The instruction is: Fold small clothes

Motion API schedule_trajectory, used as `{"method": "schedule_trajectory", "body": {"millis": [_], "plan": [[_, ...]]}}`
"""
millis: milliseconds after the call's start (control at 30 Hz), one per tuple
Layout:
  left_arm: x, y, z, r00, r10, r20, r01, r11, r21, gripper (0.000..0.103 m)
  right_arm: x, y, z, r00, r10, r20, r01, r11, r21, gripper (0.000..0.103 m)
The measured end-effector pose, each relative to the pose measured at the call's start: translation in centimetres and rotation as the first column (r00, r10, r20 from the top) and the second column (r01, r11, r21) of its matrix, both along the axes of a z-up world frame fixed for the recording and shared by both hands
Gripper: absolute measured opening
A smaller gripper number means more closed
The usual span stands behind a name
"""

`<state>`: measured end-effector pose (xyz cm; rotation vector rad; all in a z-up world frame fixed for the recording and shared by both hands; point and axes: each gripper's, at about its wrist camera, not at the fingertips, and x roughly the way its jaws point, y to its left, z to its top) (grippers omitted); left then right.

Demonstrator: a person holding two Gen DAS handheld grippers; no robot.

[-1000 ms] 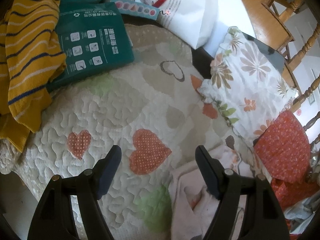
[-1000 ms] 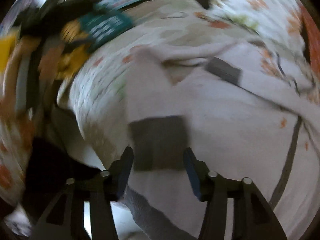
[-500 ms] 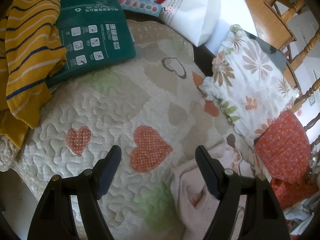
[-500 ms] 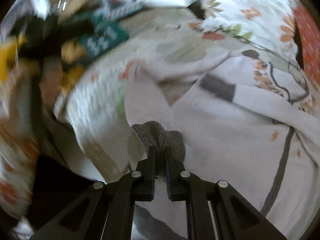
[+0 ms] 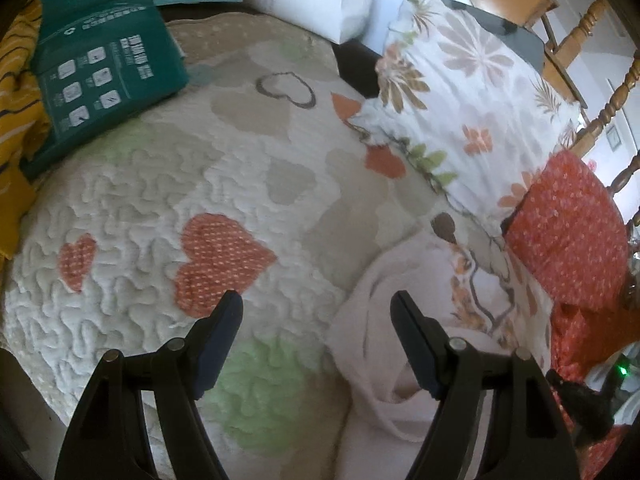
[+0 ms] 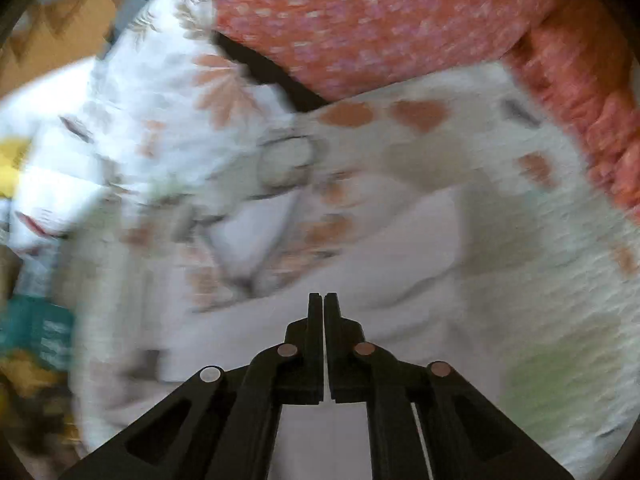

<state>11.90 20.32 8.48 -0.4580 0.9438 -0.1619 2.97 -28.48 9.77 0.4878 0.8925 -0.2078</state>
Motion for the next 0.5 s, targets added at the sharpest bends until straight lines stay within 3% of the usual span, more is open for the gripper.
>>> {"method": "schedule_trajectory", "body": {"millis": [33, 67, 100, 167, 233, 333, 400, 433, 500], "plan": [[0.2, -0.2, 0.0, 1.0, 0.0, -0.001, 0.0, 1.0, 0.006, 0.075, 0.3, 1.7, 0.1, 0.996, 0.086, -0.005, -0.086, 0.996, -0.013, 0.005], [0.3, -0.3, -0.1, 1.0, 0.001, -0.003, 0.0, 1.0, 0.01, 0.075, 0.7, 4.5, 0.0, 0.976, 0.214, -0.033, -0.216, 0.975, -0.052, 0.012], [0.4, -0.4, -0.2, 1.0, 0.002, -0.007, -0.001, 1.0, 0.012, 0.075, 1.0, 6.4, -0.2, 0.956, 0.29, -0.052, -0.293, 0.953, -0.07, 0.031], [0.6, -0.5, -0.4, 1.0, 0.004, -0.019, -0.004, 1.0, 0.011, 0.075, 0.7, 10.9, -1.0, 0.895, 0.438, -0.083, -0.446, 0.888, -0.117, 0.049], [0.8, -0.5, -0.6, 1.0, 0.001, -0.026, -0.001, 1.0, 0.015, 0.075, -0.8, 14.3, -2.1, 0.845, 0.523, -0.112, -0.535, 0.821, -0.2, 0.049], [1.0, -0.5, -0.6, 0.999, -0.008, -0.031, 0.009, 1.0, 0.026, 0.075, -2.8, 20.2, -4.5, 0.728, 0.655, -0.203, -0.68, 0.65, -0.34, 0.049], [1.2, -0.5, -0.6, 1.0, -0.007, -0.03, 0.008, 1.0, 0.029, 0.075, -4.0, 23.0, -5.8, 0.669, 0.701, -0.248, -0.726, 0.543, -0.423, 0.049], [1.3, -0.5, -0.5, 1.0, -0.005, -0.029, 0.006, 1.0, 0.031, 0.075, -4.2, 24.2, -6.6, 0.657, 0.705, -0.266, -0.725, 0.496, -0.478, 0.049], [1.2, -0.4, -0.5, 1.0, -0.003, -0.028, 0.003, 1.0, 0.03, 0.075, -3.8, 24.8, -7.9, 0.664, 0.692, -0.282, -0.706, 0.457, -0.541, 0.049]]}}
